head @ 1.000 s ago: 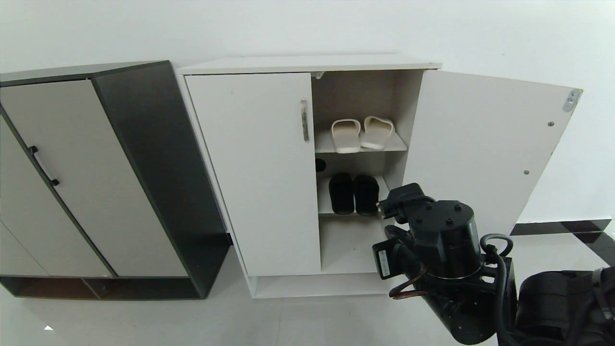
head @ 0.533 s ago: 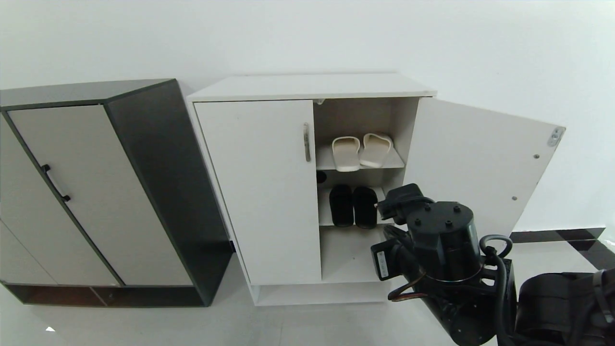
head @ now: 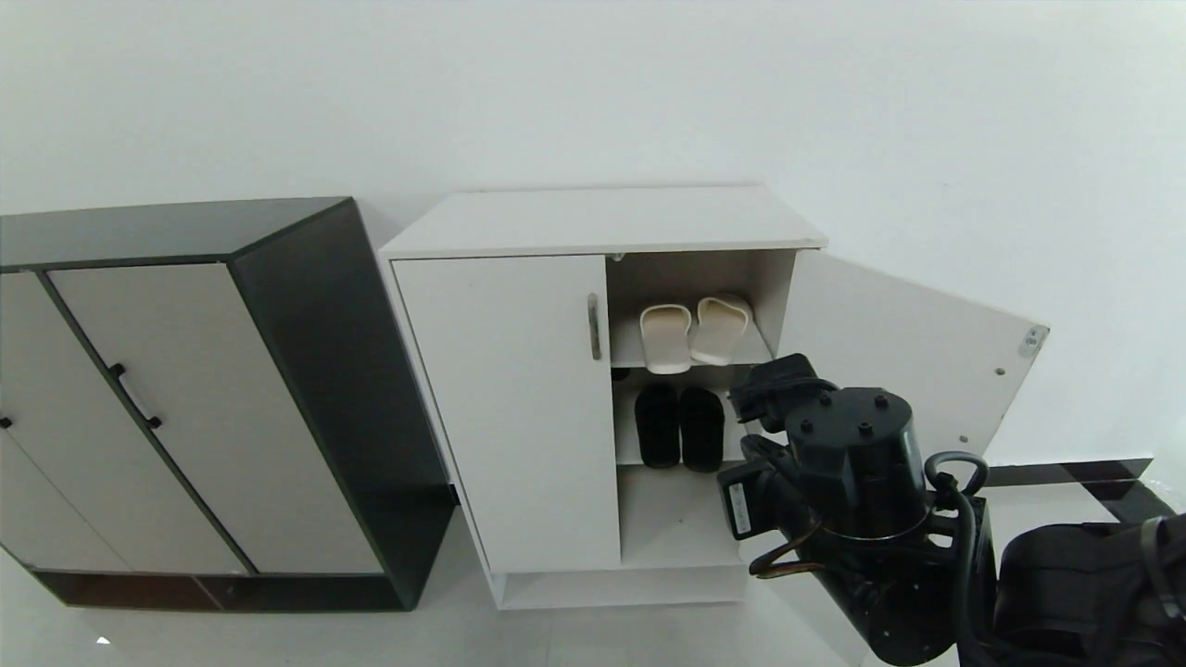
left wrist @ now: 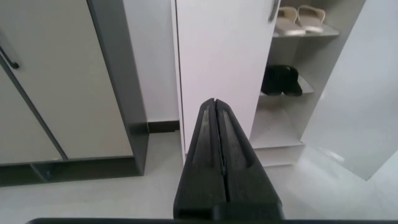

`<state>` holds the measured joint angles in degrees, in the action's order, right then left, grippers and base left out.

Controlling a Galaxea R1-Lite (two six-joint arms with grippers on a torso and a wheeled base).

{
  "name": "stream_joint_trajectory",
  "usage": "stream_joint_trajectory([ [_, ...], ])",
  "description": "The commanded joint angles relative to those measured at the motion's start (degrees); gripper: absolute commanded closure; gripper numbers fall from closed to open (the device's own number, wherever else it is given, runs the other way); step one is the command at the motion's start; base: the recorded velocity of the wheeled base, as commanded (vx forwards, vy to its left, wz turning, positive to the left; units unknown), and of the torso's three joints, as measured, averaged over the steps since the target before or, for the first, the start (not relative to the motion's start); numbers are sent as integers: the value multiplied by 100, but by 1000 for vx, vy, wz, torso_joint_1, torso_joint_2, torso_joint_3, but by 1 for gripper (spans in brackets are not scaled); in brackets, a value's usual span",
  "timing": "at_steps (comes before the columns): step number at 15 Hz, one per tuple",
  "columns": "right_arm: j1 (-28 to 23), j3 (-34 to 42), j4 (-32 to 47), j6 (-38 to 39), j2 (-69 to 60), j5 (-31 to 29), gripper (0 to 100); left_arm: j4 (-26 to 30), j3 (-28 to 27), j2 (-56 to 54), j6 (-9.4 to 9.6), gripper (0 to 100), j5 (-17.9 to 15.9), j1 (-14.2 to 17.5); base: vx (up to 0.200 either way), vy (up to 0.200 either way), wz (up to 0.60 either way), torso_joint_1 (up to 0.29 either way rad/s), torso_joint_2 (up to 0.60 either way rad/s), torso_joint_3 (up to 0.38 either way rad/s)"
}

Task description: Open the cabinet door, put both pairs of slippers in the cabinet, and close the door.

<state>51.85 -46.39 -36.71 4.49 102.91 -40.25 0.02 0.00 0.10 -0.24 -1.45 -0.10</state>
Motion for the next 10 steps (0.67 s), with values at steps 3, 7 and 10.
stream_joint_trajectory([
  [3,1,7,-3,0,9,0,100,-2,0,8,-2,100,4,1,0,0,0,176,-489,-308],
  [7,1,24,-3,0,9,0,100,-2,0,8,-2,100,4,1,0,0,0,195,-509,-316],
  [10,1,24,-3,8,18,9,100,-2,0,8,-2,100,4,1,0,0,0,211,-527,-315],
])
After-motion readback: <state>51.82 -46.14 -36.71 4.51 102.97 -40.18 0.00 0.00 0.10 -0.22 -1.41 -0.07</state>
